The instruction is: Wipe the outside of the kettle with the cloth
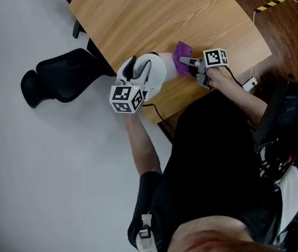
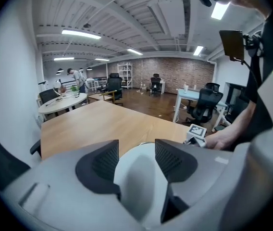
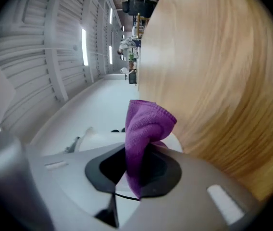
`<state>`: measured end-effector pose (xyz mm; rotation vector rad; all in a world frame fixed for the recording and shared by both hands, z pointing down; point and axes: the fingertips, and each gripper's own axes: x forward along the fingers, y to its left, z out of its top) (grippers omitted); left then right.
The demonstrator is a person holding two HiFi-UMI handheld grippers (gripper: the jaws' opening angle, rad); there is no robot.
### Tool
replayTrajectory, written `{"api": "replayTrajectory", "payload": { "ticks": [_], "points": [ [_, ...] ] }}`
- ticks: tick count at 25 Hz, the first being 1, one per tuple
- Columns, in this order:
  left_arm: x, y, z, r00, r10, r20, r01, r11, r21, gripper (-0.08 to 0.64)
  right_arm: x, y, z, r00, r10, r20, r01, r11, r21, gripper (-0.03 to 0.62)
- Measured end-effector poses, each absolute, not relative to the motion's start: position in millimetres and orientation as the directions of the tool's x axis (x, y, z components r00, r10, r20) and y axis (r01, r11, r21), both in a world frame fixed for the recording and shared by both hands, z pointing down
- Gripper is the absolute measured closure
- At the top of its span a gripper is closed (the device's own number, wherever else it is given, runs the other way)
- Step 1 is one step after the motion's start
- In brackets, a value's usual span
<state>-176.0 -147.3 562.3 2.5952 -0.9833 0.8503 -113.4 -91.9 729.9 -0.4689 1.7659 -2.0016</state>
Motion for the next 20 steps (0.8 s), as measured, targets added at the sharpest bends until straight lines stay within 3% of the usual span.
{"api": "replayTrajectory", "payload": {
  "ticks": [3, 7, 11, 15, 16, 18, 20],
  "points": [
    [-192, -145, 569, 0.550, -0.580, 0.601, -0.739, -0.673, 0.027, 0.353, -92, -92, 670, -0.797, -0.592, -0.114, 0.188, -0.064, -0.980, 0.537],
    [-195, -139, 583, 0.532, -0.600, 0.597, -0.769, -0.637, 0.045, 0.347, -93, -90, 607, -0.732, -0.585, -0.350, 0.333, 0.141, -0.932, 0.537],
    [-194, -140, 582, 0.535, -0.602, 0.593, -0.770, -0.637, 0.048, 0.353, -111, -89, 628, -0.775, -0.561, -0.291, 0.236, 0.171, -0.957, 0.537],
    [-192, -137, 584, 0.541, -0.597, 0.593, -0.763, -0.644, 0.049, 0.356, -110, -104, 624, -0.766, -0.549, -0.334, 0.202, 0.288, -0.936, 0.537],
    [-192, -136, 585, 0.541, -0.597, 0.593, -0.763, -0.645, 0.047, 0.356, -113, -102, 633, -0.769, -0.565, -0.299, 0.217, 0.209, -0.954, 0.537],
    [-193, -136, 585, 0.543, -0.595, 0.592, -0.761, -0.647, 0.048, 0.356, -120, -89, 668, -0.797, -0.591, -0.123, 0.224, -0.101, -0.969, 0.537],
    [-193, -136, 584, 0.545, -0.595, 0.591, -0.761, -0.647, 0.050, 0.356, -124, -92, 689, -0.808, -0.585, -0.067, 0.199, -0.164, -0.966, 0.537]
  ]
}}
